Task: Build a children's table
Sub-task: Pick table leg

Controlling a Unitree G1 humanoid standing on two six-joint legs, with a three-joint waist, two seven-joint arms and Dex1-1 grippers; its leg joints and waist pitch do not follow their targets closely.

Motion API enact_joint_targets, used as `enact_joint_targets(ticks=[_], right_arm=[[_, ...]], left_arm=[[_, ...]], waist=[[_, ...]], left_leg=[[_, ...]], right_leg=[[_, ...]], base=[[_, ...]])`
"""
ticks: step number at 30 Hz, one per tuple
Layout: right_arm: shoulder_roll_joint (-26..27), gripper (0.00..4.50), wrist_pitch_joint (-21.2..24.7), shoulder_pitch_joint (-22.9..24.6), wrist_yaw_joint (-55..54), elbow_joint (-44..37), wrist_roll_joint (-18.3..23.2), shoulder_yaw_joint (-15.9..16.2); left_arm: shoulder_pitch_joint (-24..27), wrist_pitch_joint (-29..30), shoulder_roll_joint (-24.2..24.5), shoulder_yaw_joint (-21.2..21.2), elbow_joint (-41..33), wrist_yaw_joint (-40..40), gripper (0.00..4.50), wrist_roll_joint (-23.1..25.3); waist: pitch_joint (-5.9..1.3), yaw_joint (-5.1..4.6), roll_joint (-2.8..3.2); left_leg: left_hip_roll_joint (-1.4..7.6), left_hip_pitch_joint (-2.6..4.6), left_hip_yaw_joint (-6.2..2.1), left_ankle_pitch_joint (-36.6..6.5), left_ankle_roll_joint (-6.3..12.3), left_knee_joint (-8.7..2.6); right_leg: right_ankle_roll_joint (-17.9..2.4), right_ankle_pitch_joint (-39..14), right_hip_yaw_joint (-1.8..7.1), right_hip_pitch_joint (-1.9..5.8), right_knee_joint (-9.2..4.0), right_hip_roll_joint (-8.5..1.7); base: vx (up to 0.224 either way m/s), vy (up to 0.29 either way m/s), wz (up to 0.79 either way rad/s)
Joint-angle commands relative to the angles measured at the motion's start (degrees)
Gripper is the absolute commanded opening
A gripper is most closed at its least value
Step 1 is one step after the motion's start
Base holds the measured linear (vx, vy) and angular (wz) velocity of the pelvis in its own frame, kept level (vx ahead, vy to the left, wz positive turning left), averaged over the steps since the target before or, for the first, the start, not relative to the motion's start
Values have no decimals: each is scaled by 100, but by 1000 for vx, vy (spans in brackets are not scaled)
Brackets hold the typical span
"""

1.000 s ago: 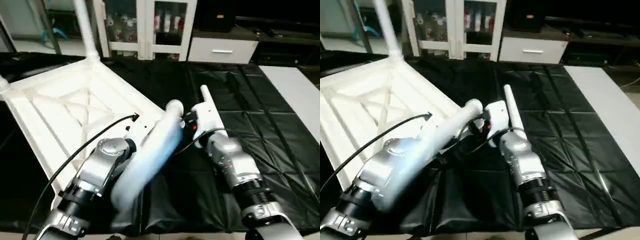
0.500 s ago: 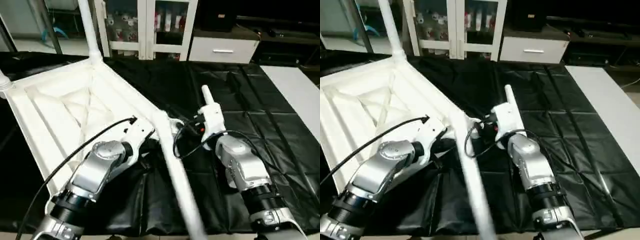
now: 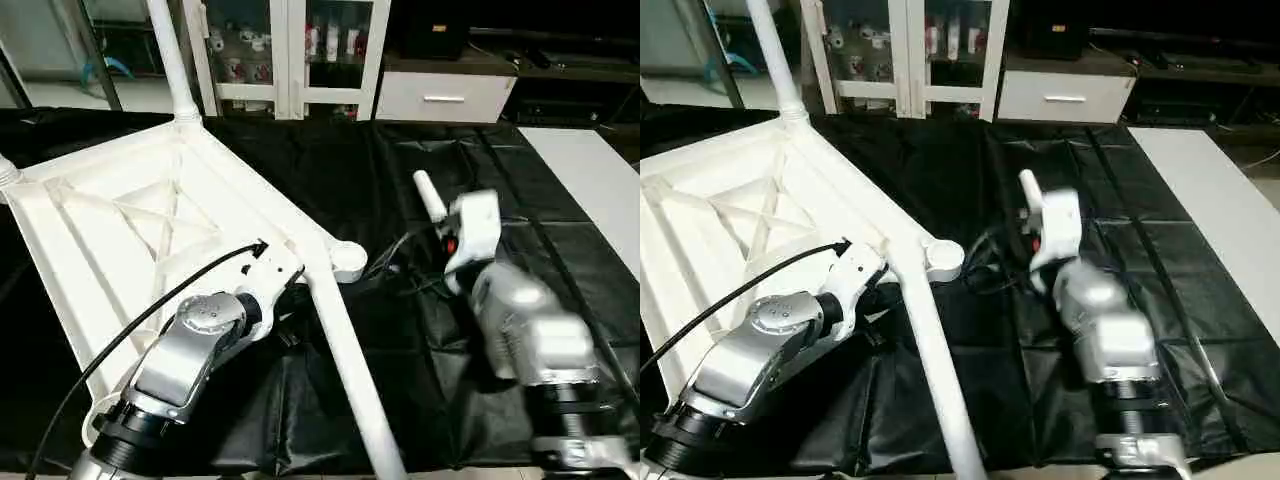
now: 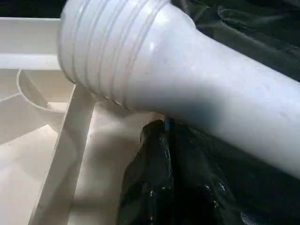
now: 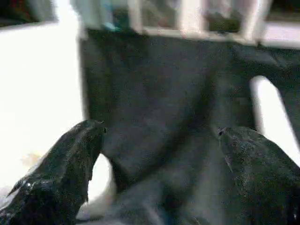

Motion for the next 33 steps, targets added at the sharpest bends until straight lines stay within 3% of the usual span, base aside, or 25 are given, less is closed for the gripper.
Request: enact_joint_targets(ticks=[1,2,6,7,12,13,17,21,24,28,30,33], right_arm=[[-164,441,580,-39,256,-402,276,192],[-268,441,1077,-38,391,-700,471,352],[-510,441,2192,133,654,-1485,912,881],[-551,441,2599,207,617,-1689,1000,1034],[-415,441,2885,343,526,-1826,1058,1132],[-251,441,3145,345,428,-1858,1190,1050],[-153,441,3699,293,248,-1977,1250,1012],[-202,441,4141,392,-3,-1887,893,1589],[-351,441,4145,324,-279,-1661,461,2145],[-151,441,4261,334,-470,-1555,461,2052],[97,414,4393,272,-680,-1461,505,1712],[244,393,4426,213,-727,-1393,519,1472]], left_arm=[[147,163,62,-127,141,-59,0,18],[145,175,64,-132,134,-57,0,20],[154,168,63,-145,143,-39,0,25],[154,163,60,-144,156,-19,0,30],[160,167,70,-140,156,-15,0,26],[164,167,88,-137,157,-23,0,24],[174,181,114,-143,133,-24,0,14],[149,164,169,-214,130,-84,0,39],[115,136,197,-252,145,-108,0,67],[93,124,223,-256,146,-115,0,79],[101,100,277,-252,118,-138,0,88],[113,93,301,-258,100,-154,0,93]], waist=[[-289,44,40],[-288,37,39],[-290,65,45],[-285,73,23],[-273,65,22],[-272,60,23],[-288,76,28],[-279,71,31],[-280,84,29],[-282,84,13],[-282,83,25],[-288,78,25]], left_leg=[[122,50,-35,-1413,-22,-426],[122,42,-30,-1414,-26,-425],[122,45,-41,-1347,-68,-426],[118,48,-39,-1332,-83,-426],[123,44,-48,-1540,-213,-441],[119,44,-51,-1568,-228,-440],[123,53,-56,-1367,-254,-440],[106,43,-46,-1315,-342,-436],[114,51,-52,-1320,-388,-439],[108,46,-50,-1354,-388,-438],[109,49,-52,-1325,-399,-441],[110,57,-53,-1354,-410,-442]], right_leg=[[-851,-1263,191,251,-446,-213],[-872,-1248,197,244,-444,-219],[-877,-1193,200,263,-439,-224],[-859,-1224,203,264,-446,-221],[-785,-1644,213,222,-478,-248],[-763,-1683,215,217,-482,-249],[-780,-1386,219,225,-445,-238],[-785,-1302,221,237,-439,-239],[-732,-1411,223,238,-450,-250],[-718,-1415,230,232,-440,-251],[-712,-1345,230,228,-436,-249],[-727,-1339,229,223,-429,-252]], base=[[0,0,0],[0,0,0],[0,0,0],[0,0,0],[0,0,0],[0,0,0],[0,0,0],[0,0,0],[0,0,0],[0,0,0],[0,0,0],[0,0,0]])
